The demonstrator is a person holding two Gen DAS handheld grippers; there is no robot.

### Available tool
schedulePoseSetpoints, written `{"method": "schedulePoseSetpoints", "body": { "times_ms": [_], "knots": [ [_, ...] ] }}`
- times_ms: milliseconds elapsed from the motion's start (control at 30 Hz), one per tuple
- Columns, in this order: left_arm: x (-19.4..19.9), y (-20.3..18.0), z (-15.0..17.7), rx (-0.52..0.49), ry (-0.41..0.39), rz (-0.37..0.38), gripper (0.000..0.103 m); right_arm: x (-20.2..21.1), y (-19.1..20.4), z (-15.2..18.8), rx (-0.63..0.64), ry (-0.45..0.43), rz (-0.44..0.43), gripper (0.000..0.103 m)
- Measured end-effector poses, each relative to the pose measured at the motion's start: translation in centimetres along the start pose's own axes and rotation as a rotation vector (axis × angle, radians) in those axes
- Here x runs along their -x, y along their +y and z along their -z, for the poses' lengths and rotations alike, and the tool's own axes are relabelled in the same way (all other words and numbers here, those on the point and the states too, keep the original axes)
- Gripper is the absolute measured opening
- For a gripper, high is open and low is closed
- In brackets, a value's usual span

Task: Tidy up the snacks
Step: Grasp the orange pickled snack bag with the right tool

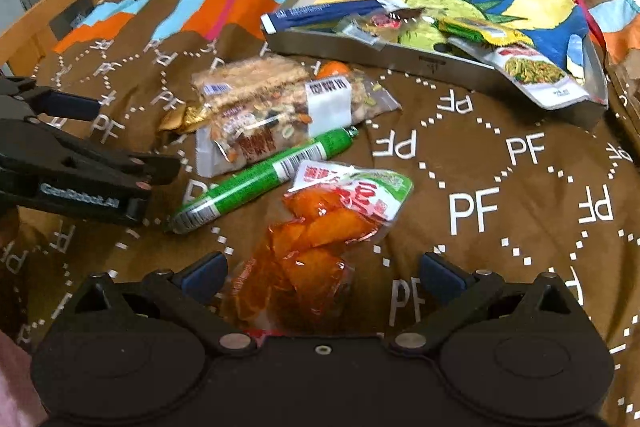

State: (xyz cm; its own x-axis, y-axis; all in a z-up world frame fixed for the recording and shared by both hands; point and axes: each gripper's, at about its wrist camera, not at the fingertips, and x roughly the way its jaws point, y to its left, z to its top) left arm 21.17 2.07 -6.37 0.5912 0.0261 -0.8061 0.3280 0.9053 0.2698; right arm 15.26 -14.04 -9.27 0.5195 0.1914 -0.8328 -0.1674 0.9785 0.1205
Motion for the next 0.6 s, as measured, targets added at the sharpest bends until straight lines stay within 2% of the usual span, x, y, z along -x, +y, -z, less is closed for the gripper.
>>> {"method": "schedulePoseSetpoints", "body": {
  "times_ms": [133, 200, 267, 400, 533, 600],
  "knots": [
    [0.1, 0.3, 0.1, 0.023, -0.006, 0.006, 0.102, 0.0, -0.1, 0.4, 0.022, 0.001, 0.037, 0.081],
    [0.2, 0.4, 0.1, 0.031, -0.009, 0.016, 0.102, 0.4, -0.1, 0.5, 0.032, -0.011, 0.035, 0.067],
    [0.4, 0.3, 0.0, 0.033, -0.013, 0.032, 0.102, 0.7, -0.1, 0.5, 0.034, -0.020, 0.037, 0.059],
    [0.7, -0.1, 0.1, 0.025, -0.035, 0.053, 0.102, 1.5, 0.1, 0.7, 0.071, -0.037, 0.057, 0.049],
    [1.1, -0.7, 0.1, 0.006, -0.061, 0.060, 0.102, 0.9, 1.0, 1.1, 0.165, 0.004, 0.079, 0.050],
    [1.1, -0.9, 0.1, -0.001, -0.070, 0.058, 0.102, 0.1, 1.0, 1.1, 0.170, 0.018, 0.084, 0.059]
  ]
}}
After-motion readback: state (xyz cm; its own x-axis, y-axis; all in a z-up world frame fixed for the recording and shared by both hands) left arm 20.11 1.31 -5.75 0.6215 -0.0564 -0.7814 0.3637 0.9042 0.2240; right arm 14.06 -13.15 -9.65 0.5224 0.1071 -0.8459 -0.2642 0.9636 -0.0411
